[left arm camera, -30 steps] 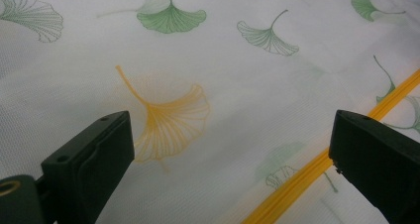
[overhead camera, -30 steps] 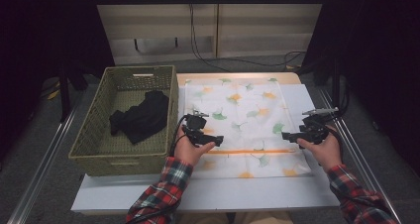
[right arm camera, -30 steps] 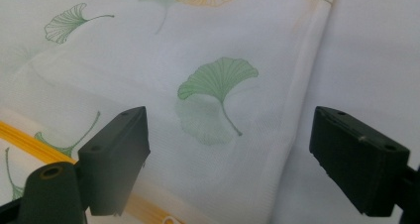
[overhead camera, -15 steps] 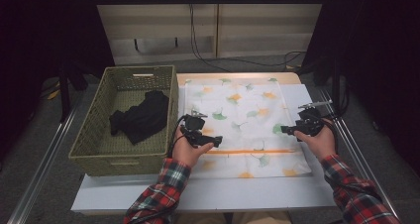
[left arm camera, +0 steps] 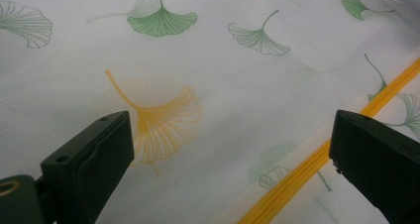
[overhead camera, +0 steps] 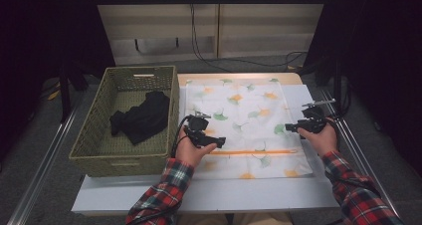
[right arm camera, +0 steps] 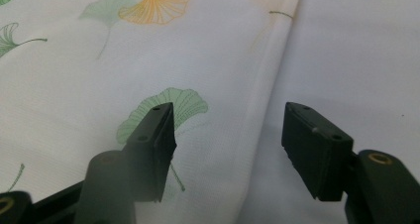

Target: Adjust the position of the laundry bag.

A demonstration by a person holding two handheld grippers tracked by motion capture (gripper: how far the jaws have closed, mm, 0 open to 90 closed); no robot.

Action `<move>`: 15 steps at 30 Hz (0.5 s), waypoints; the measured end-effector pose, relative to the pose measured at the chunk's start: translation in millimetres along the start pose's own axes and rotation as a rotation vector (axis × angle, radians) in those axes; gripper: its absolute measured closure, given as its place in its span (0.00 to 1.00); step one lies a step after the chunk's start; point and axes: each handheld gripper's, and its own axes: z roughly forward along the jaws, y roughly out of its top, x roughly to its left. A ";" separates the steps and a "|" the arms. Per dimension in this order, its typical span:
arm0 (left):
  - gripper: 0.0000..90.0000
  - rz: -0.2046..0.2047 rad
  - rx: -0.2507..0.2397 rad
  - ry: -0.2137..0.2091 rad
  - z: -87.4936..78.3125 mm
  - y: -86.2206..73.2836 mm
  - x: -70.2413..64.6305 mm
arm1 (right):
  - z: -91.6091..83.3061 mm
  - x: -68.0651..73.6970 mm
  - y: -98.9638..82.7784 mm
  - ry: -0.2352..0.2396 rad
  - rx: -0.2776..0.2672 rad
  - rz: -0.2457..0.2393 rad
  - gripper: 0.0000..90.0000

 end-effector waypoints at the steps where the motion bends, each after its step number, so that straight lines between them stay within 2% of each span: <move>1: 0.04 0.003 -0.003 0.000 0.8 -0.1 -0.2 | 0.9 0.8 0.1 -0.001 0.002 -0.001 0.44; 4: 0.04 -0.002 -0.006 -0.001 1.9 0.2 -1.7 | 2.8 1.4 0.9 -0.005 0.001 -0.006 0.47; 6: 0.04 0.016 0.001 -0.011 2.4 1.1 -2.1 | 4.4 0.7 1.6 -0.002 -0.001 0.001 0.50; 10: 0.04 0.019 -0.001 -0.014 2.7 1.5 -2.8 | 6.7 -0.7 2.9 -0.017 0.007 0.006 0.54; 15: 0.04 0.014 -0.003 -0.007 3.5 1.7 -2.2 | 8.9 -2.7 3.6 -0.023 0.024 0.033 0.61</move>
